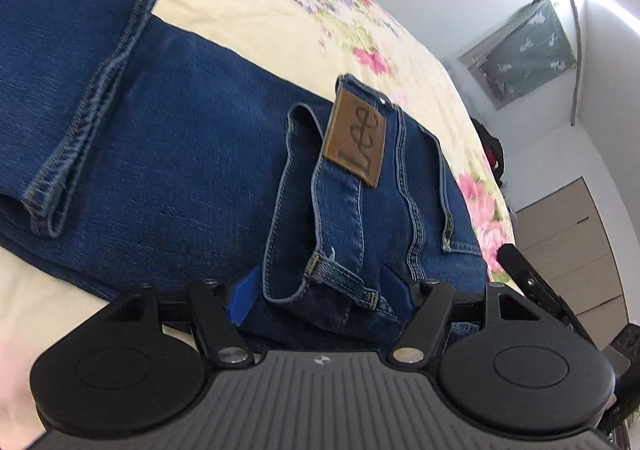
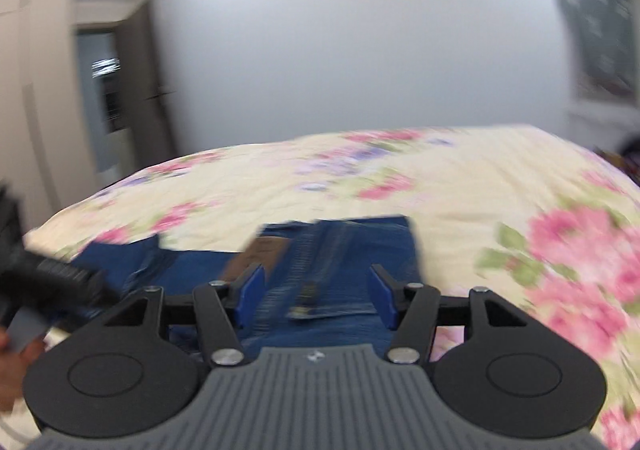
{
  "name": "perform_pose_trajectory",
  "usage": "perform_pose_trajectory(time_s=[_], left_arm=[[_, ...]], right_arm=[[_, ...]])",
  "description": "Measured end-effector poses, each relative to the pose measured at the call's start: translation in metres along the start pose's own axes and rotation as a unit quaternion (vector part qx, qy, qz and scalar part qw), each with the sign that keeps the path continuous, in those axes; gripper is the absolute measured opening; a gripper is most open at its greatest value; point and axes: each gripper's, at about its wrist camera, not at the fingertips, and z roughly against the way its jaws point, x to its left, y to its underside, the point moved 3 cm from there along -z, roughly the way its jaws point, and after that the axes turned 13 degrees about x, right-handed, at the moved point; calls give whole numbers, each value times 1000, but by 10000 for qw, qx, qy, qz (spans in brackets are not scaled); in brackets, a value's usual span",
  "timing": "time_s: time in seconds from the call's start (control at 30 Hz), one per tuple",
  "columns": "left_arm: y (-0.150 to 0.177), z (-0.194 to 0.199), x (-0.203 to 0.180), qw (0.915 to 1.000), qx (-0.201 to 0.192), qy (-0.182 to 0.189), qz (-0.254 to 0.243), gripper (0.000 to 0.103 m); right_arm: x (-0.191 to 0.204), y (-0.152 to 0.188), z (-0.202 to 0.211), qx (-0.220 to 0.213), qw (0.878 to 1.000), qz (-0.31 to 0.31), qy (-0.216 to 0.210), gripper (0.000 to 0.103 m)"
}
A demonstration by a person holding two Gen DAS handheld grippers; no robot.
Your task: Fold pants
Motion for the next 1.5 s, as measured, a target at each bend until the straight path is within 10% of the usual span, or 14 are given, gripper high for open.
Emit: perform_pose_trajectory(time_s=[0.03,0.1,0.2,0.6,0.87,1.07,1.23,1.5], left_arm=[[0,-3,-2,10000,33,5,-49,69],[-1,-5,-7,9997,-28,-116,-207,18],[0,-5,-13,9996,15,-57,-260,10],[4,27,-2,9984,-479,286,-2,10],[17,79,23,9891,-1462,139,141,10],[19,61,75,9891,-1032,-736,755,0],[25,65,83,9898,-1042,-348,902,0],[12,69,65,9905,-1128,451,651,43]], right_arm=[[-6,1,-3,141,9997,-197,33,55],[-22,7,-13,441,9966,-696,28,55],[-36,13,-25,707,9898,-1233,-52,55],[-59,21,-45,980,9680,-2234,-592,59],[-14,5,-24,263,9942,-952,-425,58],[19,12,-43,742,9969,-15,-253,59],[33,30,-70,1228,9889,773,322,62],[33,32,-70,1236,9885,810,333,62]])
